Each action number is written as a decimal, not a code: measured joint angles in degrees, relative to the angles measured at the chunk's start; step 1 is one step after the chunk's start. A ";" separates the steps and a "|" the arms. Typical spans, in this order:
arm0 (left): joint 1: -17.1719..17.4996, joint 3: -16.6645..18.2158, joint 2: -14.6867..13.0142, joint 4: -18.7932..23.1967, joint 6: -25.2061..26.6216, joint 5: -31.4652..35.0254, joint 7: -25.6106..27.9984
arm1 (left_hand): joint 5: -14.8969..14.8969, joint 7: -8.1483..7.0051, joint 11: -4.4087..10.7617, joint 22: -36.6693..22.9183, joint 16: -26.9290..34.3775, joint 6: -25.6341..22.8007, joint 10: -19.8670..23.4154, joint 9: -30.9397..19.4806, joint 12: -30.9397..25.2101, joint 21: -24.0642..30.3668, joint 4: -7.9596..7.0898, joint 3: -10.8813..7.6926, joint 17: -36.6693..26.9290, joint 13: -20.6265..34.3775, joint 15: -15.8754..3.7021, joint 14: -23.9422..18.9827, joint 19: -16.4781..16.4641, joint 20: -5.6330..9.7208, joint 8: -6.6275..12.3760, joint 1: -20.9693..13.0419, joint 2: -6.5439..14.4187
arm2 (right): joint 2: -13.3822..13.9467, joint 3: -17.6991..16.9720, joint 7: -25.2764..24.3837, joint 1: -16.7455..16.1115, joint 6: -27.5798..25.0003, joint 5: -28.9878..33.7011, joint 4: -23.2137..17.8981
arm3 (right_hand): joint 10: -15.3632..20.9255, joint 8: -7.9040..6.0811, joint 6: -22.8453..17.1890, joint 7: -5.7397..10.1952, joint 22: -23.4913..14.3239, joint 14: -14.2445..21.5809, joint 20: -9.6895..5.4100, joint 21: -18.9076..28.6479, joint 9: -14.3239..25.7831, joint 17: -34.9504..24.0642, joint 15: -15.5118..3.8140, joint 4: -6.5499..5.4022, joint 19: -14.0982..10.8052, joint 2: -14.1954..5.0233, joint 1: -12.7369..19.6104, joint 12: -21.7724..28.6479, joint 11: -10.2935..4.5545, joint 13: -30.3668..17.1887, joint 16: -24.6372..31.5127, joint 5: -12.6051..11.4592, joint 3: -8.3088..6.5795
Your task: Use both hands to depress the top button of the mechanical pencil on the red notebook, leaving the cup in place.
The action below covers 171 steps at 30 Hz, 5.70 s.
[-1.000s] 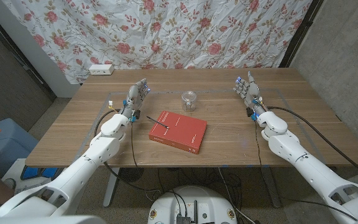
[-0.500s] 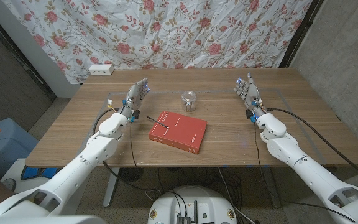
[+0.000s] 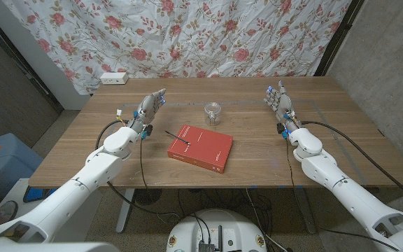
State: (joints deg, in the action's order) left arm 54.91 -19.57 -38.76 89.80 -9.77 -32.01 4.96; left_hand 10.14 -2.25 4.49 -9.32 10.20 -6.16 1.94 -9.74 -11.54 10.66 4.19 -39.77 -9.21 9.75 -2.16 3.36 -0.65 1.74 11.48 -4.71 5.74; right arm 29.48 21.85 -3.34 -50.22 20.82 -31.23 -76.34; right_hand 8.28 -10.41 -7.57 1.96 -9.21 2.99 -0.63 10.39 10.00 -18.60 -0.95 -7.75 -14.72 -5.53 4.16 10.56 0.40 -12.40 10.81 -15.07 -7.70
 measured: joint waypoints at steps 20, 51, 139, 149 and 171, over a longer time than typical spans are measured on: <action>3.30 2.24 -8.65 6.57 3.32 1.50 -2.78 | 0.00 -4.45 3.91 -0.13 -0.27 -1.13 1.42 0.01 0.32 0.00 6.47 -0.49 0.01 -0.01 0.21 1.26 0.22 0.21 -0.26 -4.75 -2.18 | -0.34 -0.16 -2.40 -0.50 1.06 1.69 -0.51 | 0.22 -0.41 -1.13 1.13 0.01 0.30 -0.61 0.00 -0.14 0.95 -0.29 0.40 -0.20 0.00 0.00 0.04 -0.21 0.68 0.22 -0.23 -0.40; 0.87 1.22 -22.04 15.76 10.79 12.76 -6.11 | 0.27 -7.18 6.93 -0.01 0.00 -8.63 9.59 0.02 0.01 0.00 6.91 -0.95 0.01 -0.01 0.32 -3.99 -5.25 0.28 2.09 -16.71 -9.63 | -0.08 -0.69 -3.53 -0.19 0.07 2.07 0.07 | 0.41 0.48 1.56 -1.55 0.02 0.08 -1.02 0.00 -0.13 2.39 -0.06 0.71 0.65 0.00 0.00 0.26 -0.41 1.75 0.21 -0.67 -0.71; -15.53 -11.63 -26.85 28.10 15.90 71.56 -39.20 | 0.27 -9.76 7.99 0.00 0.00 -14.06 16.17 -0.26 0.67 0.00 6.28 3.80 -0.11 -0.02 0.11 -7.26 -7.88 0.30 2.04 -34.39 -14.01 | 0.42 -2.58 -8.50 -3.32 -3.50 0.47 -3.20 | 2.07 0.00 0.19 -2.47 0.02 1.11 -1.31 0.00 -0.12 4.24 -0.46 0.30 -0.11 0.24 -0.68 0.47 -0.40 1.99 0.87 -1.11 -1.11; -13.97 -12.32 -24.28 28.42 17.09 75.47 -38.84 | 0.27 -9.83 8.06 -0.17 0.00 -16.59 20.38 -0.26 0.67 0.00 6.05 5.63 -0.12 -0.02 -0.04 -9.61 -9.61 0.60 2.04 -36.26 -13.64 | 0.38 -2.78 -8.90 -3.61 -3.50 0.42 -3.35 | 2.07 0.00 0.21 -2.46 0.02 1.11 -1.31 0.00 -0.12 4.23 -0.46 0.39 -0.11 0.24 -0.68 0.47 -0.40 1.99 0.87 -1.11 -1.51; -11.69 -13.51 -21.29 27.50 19.20 78.09 -36.32 | 0.49 -9.72 8.20 -0.15 0.00 -19.78 23.76 -0.25 0.67 0.00 6.59 7.28 -0.13 -0.02 0.03 -12.53 -11.03 0.43 2.04 -40.65 -13.50 | -0.20 -2.94 -9.95 -4.27 -3.14 0.53 -3.74 | 2.06 0.00 -0.31 -2.35 0.02 1.11 -1.32 -0.01 -0.12 4.50 -0.46 0.39 -0.11 0.24 -0.68 0.47 -0.41 1.98 0.87 -1.11 -1.50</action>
State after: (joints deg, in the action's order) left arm 43.22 -33.08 -60.05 117.29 9.43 46.07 -31.36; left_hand 10.63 -11.97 12.69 -9.48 10.20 -25.94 25.70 -10.00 -10.87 10.66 10.78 -32.49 -9.34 9.73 -2.13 -9.18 -11.68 2.17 13.52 -45.36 -7.76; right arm 29.28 18.91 -13.29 -54.49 17.69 -30.70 -80.08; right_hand 10.34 -10.41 -7.88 -0.39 -9.19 4.10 -1.94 10.39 9.88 -14.10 -1.42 -7.36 -14.83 -5.29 3.48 11.03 0.00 -10.41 11.68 -16.18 -9.20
